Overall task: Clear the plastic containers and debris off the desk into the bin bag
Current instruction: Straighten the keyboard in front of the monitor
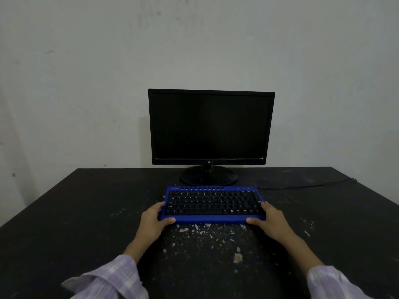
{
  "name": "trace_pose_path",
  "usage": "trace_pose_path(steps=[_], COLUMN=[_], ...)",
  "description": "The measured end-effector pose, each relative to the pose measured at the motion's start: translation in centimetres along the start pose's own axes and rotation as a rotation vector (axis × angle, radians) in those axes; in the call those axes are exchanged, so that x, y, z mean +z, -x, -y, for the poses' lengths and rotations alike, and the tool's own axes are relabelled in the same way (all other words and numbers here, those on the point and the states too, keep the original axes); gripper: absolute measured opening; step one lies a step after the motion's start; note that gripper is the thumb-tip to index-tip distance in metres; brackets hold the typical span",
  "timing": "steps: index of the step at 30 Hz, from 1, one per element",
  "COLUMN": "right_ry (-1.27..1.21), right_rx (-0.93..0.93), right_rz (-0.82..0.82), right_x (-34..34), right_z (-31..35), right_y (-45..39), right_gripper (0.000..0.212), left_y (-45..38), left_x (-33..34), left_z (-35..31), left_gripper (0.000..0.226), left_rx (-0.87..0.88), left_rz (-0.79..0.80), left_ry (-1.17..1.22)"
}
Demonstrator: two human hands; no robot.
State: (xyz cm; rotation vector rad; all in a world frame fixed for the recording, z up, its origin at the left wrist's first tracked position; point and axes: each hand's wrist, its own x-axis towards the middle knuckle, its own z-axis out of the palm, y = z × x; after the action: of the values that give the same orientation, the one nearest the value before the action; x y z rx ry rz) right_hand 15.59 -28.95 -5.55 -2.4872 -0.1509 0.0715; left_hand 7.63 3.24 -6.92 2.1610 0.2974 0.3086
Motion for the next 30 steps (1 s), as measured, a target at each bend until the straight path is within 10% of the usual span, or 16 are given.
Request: trace_pose_path(steps=[30], right_ry=[0.134], right_rx=[-0.013], right_rz=[0.031], right_x=[0.2], right_z=[0.6], right_y=[-1.3], right_gripper=[0.090], left_y=[-1.5], left_x=[-0.3], left_z=[-0.3], left_gripper=[0.067], left_rx=[-0.018], left_rz=[0.039], left_ry=[-0.179])
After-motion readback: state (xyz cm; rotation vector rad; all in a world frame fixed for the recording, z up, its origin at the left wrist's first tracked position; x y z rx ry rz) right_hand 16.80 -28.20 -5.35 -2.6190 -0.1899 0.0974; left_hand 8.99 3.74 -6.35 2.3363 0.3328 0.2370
